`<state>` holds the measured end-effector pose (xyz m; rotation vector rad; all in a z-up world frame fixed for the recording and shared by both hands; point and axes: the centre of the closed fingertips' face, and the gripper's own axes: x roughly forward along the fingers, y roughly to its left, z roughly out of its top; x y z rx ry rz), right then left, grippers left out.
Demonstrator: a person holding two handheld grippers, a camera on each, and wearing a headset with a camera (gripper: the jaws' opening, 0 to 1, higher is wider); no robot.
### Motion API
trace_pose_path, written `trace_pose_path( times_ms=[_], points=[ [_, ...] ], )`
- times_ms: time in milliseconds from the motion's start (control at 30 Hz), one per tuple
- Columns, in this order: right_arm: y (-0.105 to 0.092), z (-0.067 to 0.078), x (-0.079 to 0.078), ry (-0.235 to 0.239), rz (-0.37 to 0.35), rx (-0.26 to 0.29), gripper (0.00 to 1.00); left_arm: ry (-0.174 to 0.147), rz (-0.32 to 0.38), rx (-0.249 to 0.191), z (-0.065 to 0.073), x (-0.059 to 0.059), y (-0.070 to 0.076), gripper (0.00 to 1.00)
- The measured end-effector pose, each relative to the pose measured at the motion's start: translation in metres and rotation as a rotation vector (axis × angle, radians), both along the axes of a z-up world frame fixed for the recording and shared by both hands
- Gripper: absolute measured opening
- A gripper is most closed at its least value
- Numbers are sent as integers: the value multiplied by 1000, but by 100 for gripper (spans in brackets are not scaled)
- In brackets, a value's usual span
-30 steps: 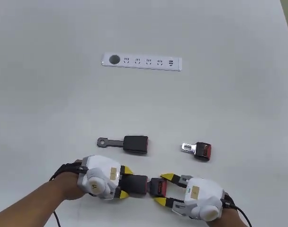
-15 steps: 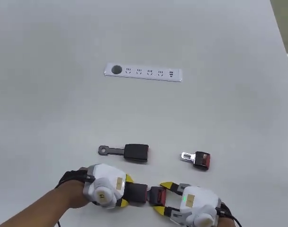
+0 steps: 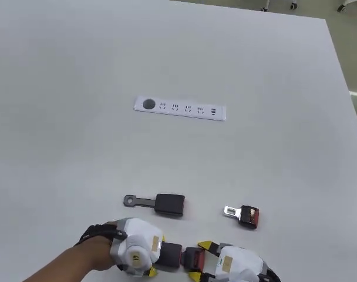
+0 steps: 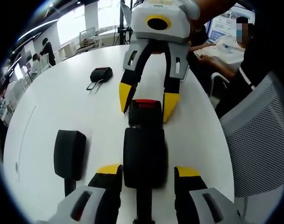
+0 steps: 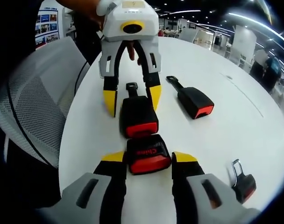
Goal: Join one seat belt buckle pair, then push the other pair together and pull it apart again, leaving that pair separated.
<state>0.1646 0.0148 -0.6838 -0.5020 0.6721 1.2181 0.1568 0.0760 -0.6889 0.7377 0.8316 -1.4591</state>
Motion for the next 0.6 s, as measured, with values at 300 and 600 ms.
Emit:
trace_pose_path(
  times_ms=[300,600],
  points=[
    [5,18,8,-8,-77,73,68,32,137,-97,25,8,-3,78],
    [-7,39,23,-49,-121,92,69,-9,197,-126,47,20,6,83]
  ],
)
